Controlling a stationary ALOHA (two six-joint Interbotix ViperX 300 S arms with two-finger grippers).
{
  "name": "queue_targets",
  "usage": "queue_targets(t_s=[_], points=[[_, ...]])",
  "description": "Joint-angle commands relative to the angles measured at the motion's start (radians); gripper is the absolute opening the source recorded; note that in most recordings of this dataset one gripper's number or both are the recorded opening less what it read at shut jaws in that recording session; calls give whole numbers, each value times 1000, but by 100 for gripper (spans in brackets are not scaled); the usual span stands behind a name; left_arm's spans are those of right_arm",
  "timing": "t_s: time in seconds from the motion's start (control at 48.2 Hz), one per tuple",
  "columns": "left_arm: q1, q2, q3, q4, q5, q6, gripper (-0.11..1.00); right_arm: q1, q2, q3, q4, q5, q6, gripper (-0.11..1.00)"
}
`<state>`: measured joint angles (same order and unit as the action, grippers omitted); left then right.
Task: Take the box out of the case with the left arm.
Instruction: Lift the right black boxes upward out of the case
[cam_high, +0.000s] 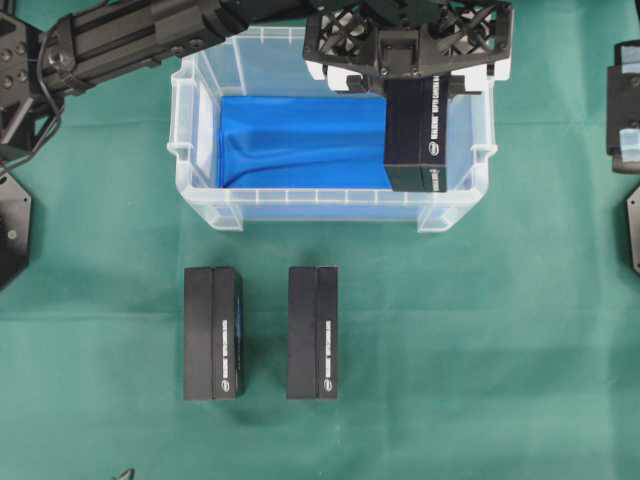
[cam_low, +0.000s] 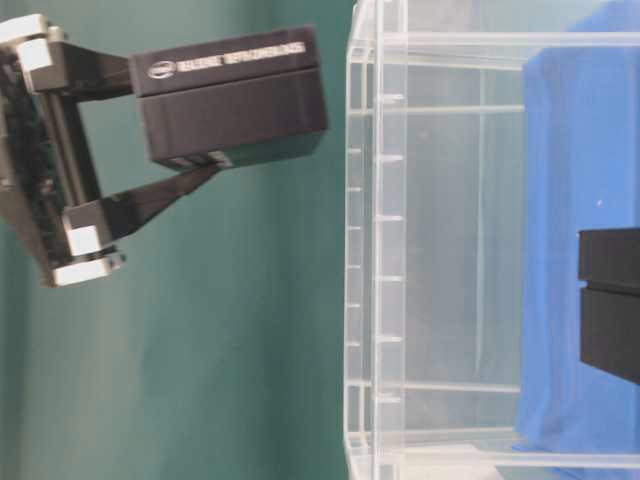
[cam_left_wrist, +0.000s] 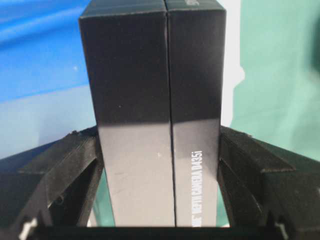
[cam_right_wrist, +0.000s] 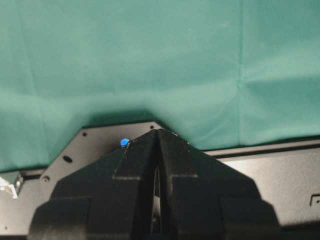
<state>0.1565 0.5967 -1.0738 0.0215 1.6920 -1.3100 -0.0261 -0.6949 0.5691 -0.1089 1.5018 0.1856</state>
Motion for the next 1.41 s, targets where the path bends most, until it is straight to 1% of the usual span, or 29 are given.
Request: queue_targets(t_s=[0.0, 0.166, 0.27, 1.389], points=[[0, -15, -94, 3, 41, 3, 63, -2, -2, -8, 0, -3, 2, 2], [0, 2, -173, 3, 100, 3, 63, -2, -2, -8, 0, -3, 3, 2], [-2, 6, -190, 3, 115, 3, 63, 0, -2, -8, 0, -2, 3, 2], [-5, 5, -187, 6, 118, 6, 63, -2, -2, -8, 2, 0, 3, 2]])
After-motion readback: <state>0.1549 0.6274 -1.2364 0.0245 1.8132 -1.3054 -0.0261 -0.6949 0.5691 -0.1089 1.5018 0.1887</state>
